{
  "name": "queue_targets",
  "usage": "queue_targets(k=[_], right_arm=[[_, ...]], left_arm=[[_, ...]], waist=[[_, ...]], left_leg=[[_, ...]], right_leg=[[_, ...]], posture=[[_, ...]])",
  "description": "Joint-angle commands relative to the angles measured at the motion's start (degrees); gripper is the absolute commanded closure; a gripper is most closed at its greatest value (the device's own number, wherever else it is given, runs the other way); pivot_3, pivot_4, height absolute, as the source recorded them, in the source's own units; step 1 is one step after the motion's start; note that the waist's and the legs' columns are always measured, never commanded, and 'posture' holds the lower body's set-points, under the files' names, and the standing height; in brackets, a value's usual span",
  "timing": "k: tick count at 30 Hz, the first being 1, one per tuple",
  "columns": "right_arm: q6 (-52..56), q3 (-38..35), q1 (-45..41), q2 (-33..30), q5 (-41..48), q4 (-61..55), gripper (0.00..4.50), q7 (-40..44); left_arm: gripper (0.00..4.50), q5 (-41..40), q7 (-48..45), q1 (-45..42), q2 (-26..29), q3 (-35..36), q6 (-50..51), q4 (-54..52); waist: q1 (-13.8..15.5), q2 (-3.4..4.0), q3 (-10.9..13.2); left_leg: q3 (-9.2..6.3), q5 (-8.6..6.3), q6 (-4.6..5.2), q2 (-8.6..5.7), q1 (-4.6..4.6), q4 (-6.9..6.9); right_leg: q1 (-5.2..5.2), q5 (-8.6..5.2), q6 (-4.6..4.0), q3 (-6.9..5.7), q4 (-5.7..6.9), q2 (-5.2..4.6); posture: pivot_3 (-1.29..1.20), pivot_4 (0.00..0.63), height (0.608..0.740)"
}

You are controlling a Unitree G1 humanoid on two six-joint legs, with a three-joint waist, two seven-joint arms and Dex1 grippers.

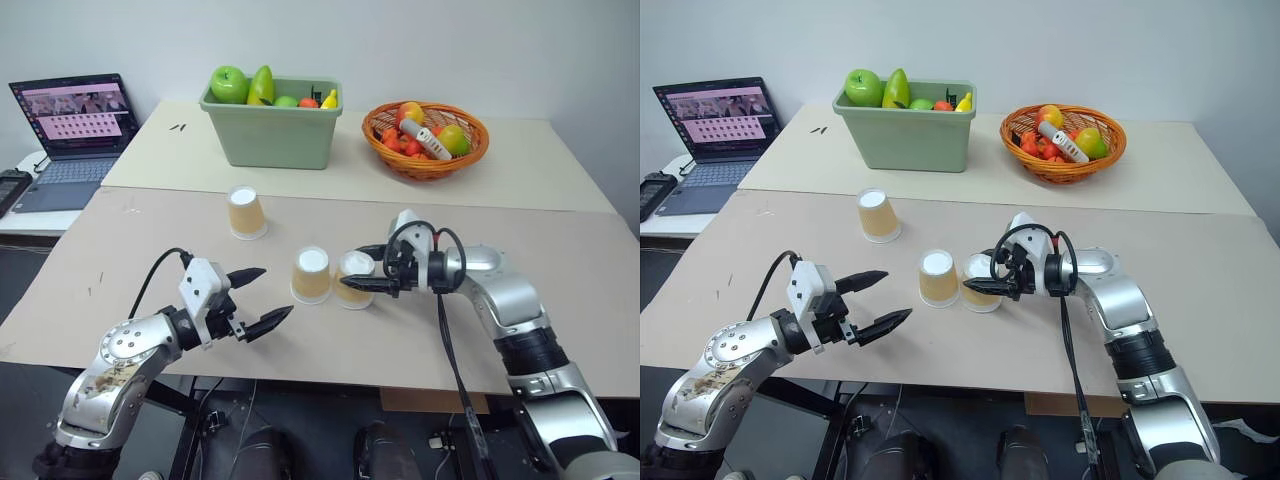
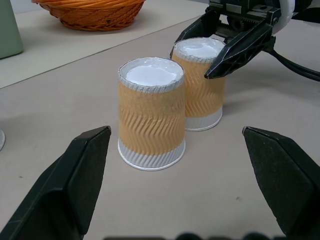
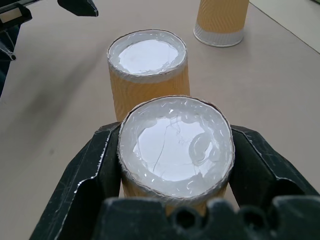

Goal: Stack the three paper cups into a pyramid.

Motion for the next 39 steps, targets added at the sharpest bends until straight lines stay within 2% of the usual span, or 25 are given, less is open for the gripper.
queue_targets(k=[1, 2, 4, 11, 19, 24, 28, 32, 35, 39], right_arm=[[-1.05, -0.70, -1.01, 0.54, -0.90, 1.72, 0.81, -1.34], [-1.17, -0.69, -1.15, 0.63, -0.99, 2.01, 0.69, -1.41], [-1.21, -0.70, -1.30, 0.72, -1.04, 2.05, 0.04, -1.43], [0.37, -2.14, -0.77, 0.34, 0.84, -2.76, 0.04, -0.76], [9.71, -9.63, 1.21, -4.40, 11.13, -16.09, 0.04, -0.11], [14.61, -15.56, -0.66, -3.80, 14.03, -19.16, 0.04, -8.71], [17.69, -17.44, 0.95, -4.66, 12.30, -23.60, 0.04, -16.88], [23.57, -22.67, 5.77, -7.25, 17.74, -32.33, 0.04, -19.41], [24.74, -23.83, 9.04, -8.59, 19.16, -34.75, 0.04, -20.14], [24.37, -22.91, 10.41, -9.36, 17.93, -34.92, 0.04, -22.65]], left_arm=[[0.00, -0.44, 0.06, -0.43, 0.25, 0.63, 0.01, -1.95], [0.00, -0.43, 0.04, -0.48, 0.25, 0.61, 0.00, -1.88], [0.00, -0.41, 0.07, -0.55, 0.20, 0.57, 0.00, -1.84], [0.00, -0.23, 0.37, -0.77, 0.00, 0.56, -0.07, -1.57], [0.00, 0.17, 6.44, 3.21, -2.58, 3.60, 0.34, -2.65], [0.00, 0.53, 15.75, 3.90, -7.54, 6.40, 1.54, -3.98], [0.00, 2.50, 24.23, 2.20, -11.30, 11.81, 0.80, 0.54], [0.00, 3.65, 21.31, -2.17, -7.81, 14.95, -2.01, 9.34], [0.00, 5.30, 14.36, -6.64, -4.24, 12.00, -5.01, 17.71], [0.00, 6.45, 7.59, -13.64, -3.35, 8.29, -7.85, 28.14]], waist=[[0.05, 0.00, 0.00], [0.09, 0.00, 0.00], [0.19, 0.00, 0.00], [0.28, 0.00, 0.00], [0.41, 0.00, 0.00], [0.45, -0.01, 0.00], [0.48, -0.01, 0.00], [0.94, -0.02, 0.00], [1.32, -0.04, -0.01], [1.60, -0.06, -0.01]], left_leg=[[0.00, 0.00, 0.00, 0.00, 0.00, 0.00], [0.00, 0.00, 0.00, 0.00, 0.01, 0.00], [0.00, 0.00, 0.00, -0.02, -0.01, 0.00], [0.00, 0.00, 0.00, -0.03, -0.06, 0.00], [-0.08, -0.01, 0.01, -0.02, -0.07, -0.01], [-0.11, -0.01, 0.01, -0.02, -0.05, 0.00], [-0.13, -0.01, 0.01, -0.02, -0.04, 0.00], [-0.16, -0.01, 0.01, -0.04, -0.10, -0.02], [-0.16, -0.02, 0.04, -0.08, -0.11, -0.01], [-0.18, -0.03, 0.05, -0.07, -0.08, 0.00]], right_leg=[[0.00, 0.00, 0.00, 0.00, 0.00, 0.00], [0.01, 0.00, 0.00, 0.00, 0.00, 0.00], [0.01, 0.00, 0.00, 0.00, 0.00, 0.00], [-0.03, 0.00, 0.00, -0.02, -0.02, -0.01], [0.01, 0.00, 0.00, -0.08, -0.08, -0.01], [0.05, 0.01, -0.01, -0.08, -0.06, -0.02], [0.07, 0.01, -0.01, -0.10, -0.07, -0.02], [0.06, 0.01, -0.01, -0.20, -0.08, -0.02], [0.08, 0.01, -0.01, -0.21, -0.13, -0.03], [0.15, 0.01, 0.00, -0.28, -0.15, -0.03]], posture=[[0.00, 0.150, 0.674], [0.00, 0.150, 0.674], [0.00, 0.150, 0.674], [0.00, 0.150, 0.674], [0.00, 0.150, 0.674], [0.00, 0.150, 0.674], [0.00, 0.150, 0.674], [0.00, 0.150, 0.674], [0.00, 0.150, 0.674], [0.00, 0.150, 0.674]])
